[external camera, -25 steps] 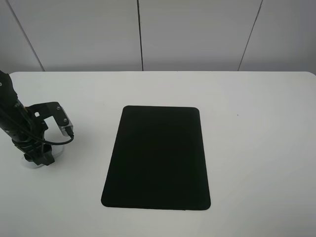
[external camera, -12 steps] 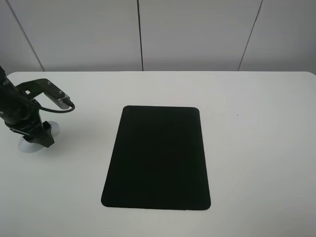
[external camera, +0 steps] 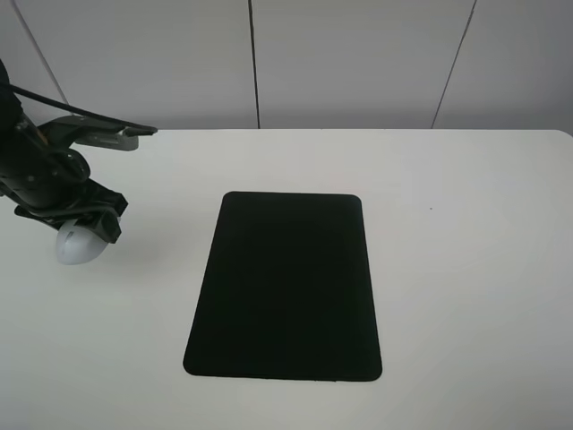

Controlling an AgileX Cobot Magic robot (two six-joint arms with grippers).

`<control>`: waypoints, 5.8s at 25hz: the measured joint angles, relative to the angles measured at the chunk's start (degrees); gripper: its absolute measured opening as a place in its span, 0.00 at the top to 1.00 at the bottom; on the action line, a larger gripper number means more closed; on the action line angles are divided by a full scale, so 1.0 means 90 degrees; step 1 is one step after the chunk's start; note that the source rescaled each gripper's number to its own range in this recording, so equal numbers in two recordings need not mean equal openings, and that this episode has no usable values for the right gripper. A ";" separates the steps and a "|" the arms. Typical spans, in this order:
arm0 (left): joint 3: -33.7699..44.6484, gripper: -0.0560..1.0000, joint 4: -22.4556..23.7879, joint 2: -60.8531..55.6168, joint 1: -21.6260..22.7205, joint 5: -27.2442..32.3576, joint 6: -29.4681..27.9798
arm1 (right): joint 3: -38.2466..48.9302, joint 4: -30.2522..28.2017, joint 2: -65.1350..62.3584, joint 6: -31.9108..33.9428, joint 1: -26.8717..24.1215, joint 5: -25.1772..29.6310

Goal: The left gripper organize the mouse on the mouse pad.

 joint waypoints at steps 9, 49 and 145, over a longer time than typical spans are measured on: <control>-0.1107 0.94 -0.0026 0.0682 -0.1370 0.0187 -0.1485 | 0.0000 0.0000 0.0000 0.0000 0.0000 0.0000; -0.4057 0.94 0.0478 0.3506 -0.3692 0.0512 -0.5018 | 0.0000 0.0000 0.0000 0.0000 0.0000 0.0000; -0.2359 0.00 0.1542 -0.0434 -0.1673 0.1663 -0.2678 | 0.0000 0.0000 0.0000 0.0000 0.0000 0.0000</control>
